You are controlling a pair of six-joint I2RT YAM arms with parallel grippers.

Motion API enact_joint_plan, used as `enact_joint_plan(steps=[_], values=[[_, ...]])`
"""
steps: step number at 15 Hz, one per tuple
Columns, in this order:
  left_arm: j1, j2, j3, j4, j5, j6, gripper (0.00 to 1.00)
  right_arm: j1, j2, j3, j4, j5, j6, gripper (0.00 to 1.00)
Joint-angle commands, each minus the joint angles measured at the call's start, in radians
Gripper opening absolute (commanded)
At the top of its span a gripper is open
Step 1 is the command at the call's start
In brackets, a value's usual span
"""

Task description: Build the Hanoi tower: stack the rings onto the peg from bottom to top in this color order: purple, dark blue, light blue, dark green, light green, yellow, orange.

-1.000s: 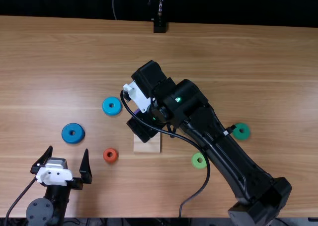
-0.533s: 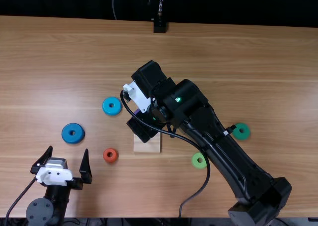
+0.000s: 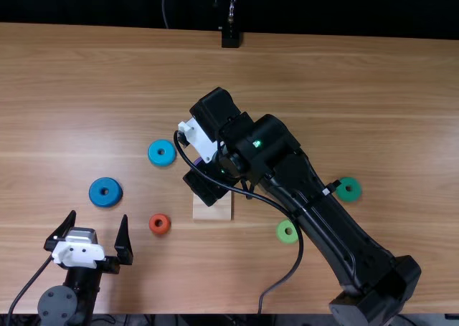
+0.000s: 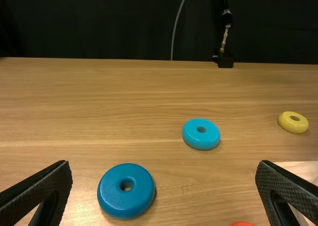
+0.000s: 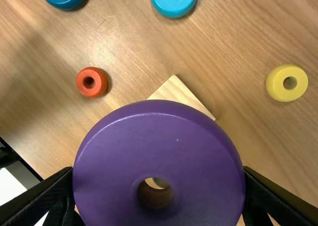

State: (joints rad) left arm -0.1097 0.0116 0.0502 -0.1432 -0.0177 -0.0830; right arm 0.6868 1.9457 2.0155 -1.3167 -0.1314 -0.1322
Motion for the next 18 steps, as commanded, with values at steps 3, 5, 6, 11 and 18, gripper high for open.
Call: enact_joint_plan(steps=[3,5,6,11,18], values=[[0.01,-0.012,-0.044,-0.013,0.009,0.004,1.0,0.0,0.006,-0.008,-0.004,-0.01,-0.008,0.0],[0.01,-0.012,-0.044,-0.013,0.009,0.004,1.0,-0.001,0.006,-0.008,-0.004,-0.01,-0.008,0.0],[0.01,-0.012,-0.044,-0.015,0.009,0.004,1.0,-0.001,0.006,-0.008,-0.004,-0.01,-0.01,0.0],[0.01,-0.012,-0.044,-0.013,0.009,0.004,1.0,-0.023,0.006,-0.032,-0.004,-0.01,-0.01,0.0],[0.01,-0.012,-0.044,-0.013,0.009,0.004,1.0,-0.023,0.006,-0.038,-0.004,0.003,-0.008,1.0]])
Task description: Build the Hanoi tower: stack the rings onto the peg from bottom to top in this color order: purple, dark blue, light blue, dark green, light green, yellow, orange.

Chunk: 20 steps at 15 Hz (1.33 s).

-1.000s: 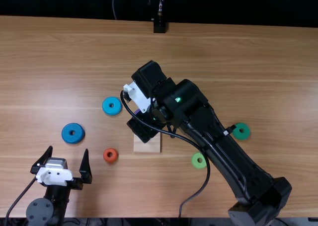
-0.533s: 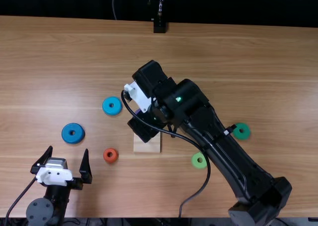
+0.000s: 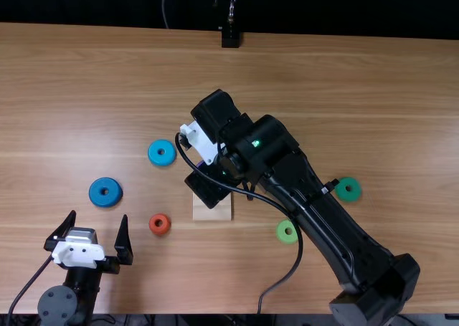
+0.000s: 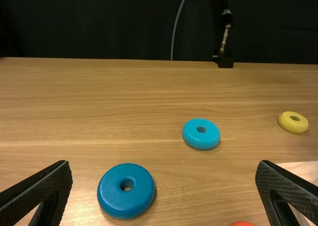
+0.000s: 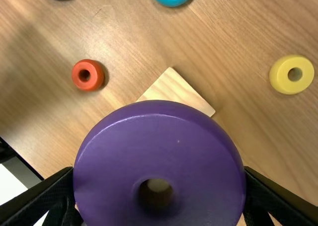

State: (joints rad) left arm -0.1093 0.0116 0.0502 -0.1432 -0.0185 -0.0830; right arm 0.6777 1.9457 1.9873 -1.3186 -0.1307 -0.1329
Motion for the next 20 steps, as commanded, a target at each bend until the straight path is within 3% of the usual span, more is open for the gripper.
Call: enact_joint_plan(steps=[1,8,13,16,20], values=[[0.01,-0.012,-0.044,-0.013,0.009,0.004,1.0,-0.013,0.006,-0.012,0.001,0.0,-0.005,1.0],[0.01,-0.012,-0.044,-0.013,0.009,0.004,1.0,-0.018,0.006,0.015,0.068,0.002,-0.001,1.0],[0.01,-0.012,-0.044,-0.013,0.009,0.004,1.0,-0.208,-0.137,-0.048,0.254,-0.004,0.0,1.0],[0.01,-0.012,-0.044,-0.013,0.009,0.004,1.0,-0.32,-0.327,-0.254,0.495,0.0,-0.007,1.0],[0.01,-0.012,-0.044,-0.013,0.009,0.004,1.0,-0.501,-0.705,-0.769,1.056,0.0,-0.003,1.0]])
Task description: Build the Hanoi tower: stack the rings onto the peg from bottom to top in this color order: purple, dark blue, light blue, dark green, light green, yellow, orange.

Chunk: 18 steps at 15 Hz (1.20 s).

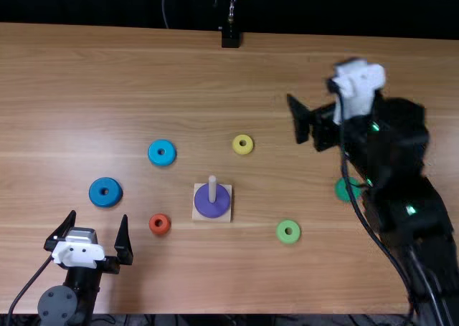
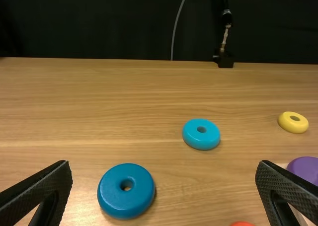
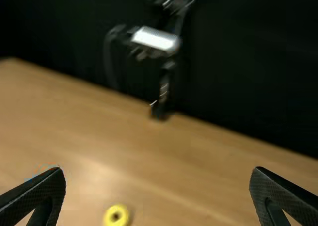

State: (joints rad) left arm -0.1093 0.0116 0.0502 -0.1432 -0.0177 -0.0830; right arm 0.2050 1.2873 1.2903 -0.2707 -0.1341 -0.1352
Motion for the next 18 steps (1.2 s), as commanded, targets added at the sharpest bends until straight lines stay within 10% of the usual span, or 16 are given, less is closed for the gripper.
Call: enact_joint_plan(steps=[1,6,14,18], values=[[0.01,-0.012,-0.044,-0.013,0.009,0.004,1.0,-0.053,-0.125,-0.189,0.128,0.005,0.003,1.0],[0.01,-0.012,-0.044,-0.013,0.009,0.004,1.0,-0.165,-0.569,-0.735,0.38,0.002,-0.001,1.0],[0.01,-0.012,-0.044,-0.013,0.009,0.004,1.0,-0.242,-1.189,-1.254,0.373,0.011,0.001,1.0],[0.01,-0.012,-0.044,-0.013,0.009,0.004,1.0,-0.239,-1.283,-1.273,0.286,0.106,0.003,1.0]])
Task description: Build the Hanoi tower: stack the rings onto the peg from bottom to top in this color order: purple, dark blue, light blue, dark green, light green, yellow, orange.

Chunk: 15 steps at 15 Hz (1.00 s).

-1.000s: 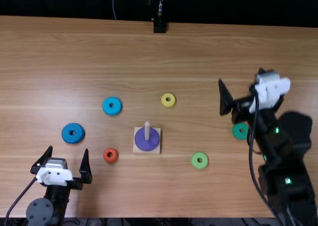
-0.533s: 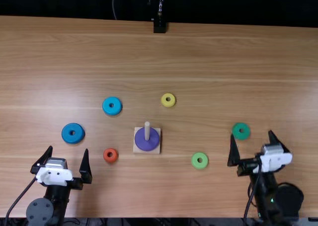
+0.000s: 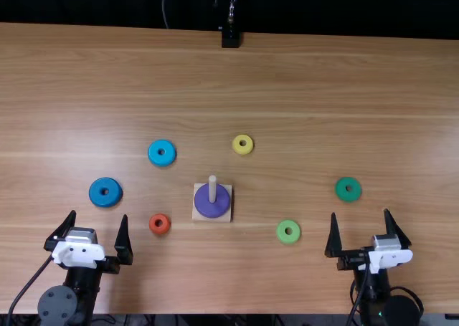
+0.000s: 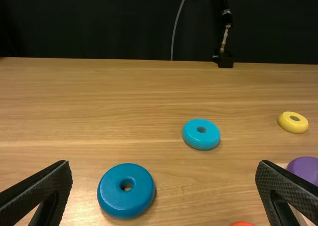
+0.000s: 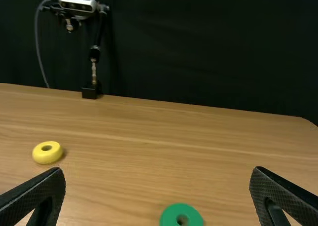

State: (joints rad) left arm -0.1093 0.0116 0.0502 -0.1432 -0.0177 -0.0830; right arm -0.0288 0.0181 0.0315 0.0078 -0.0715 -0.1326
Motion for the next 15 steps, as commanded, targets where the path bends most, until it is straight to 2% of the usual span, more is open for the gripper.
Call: enact_joint_plan(steps=[1,4,15], values=[[0.01,-0.012,-0.044,-0.013,0.009,0.004,1.0,-0.003,-0.018,-0.015,-0.033,0.049,0.0,1.0],[0.01,-0.012,-0.044,-0.013,0.009,0.004,1.0,-0.005,-0.018,-0.015,-0.118,0.049,0.0,1.0],[0.01,-0.012,-0.044,-0.013,0.009,0.004,1.0,-0.003,-0.018,-0.015,-0.116,0.049,-0.002,1.0]])
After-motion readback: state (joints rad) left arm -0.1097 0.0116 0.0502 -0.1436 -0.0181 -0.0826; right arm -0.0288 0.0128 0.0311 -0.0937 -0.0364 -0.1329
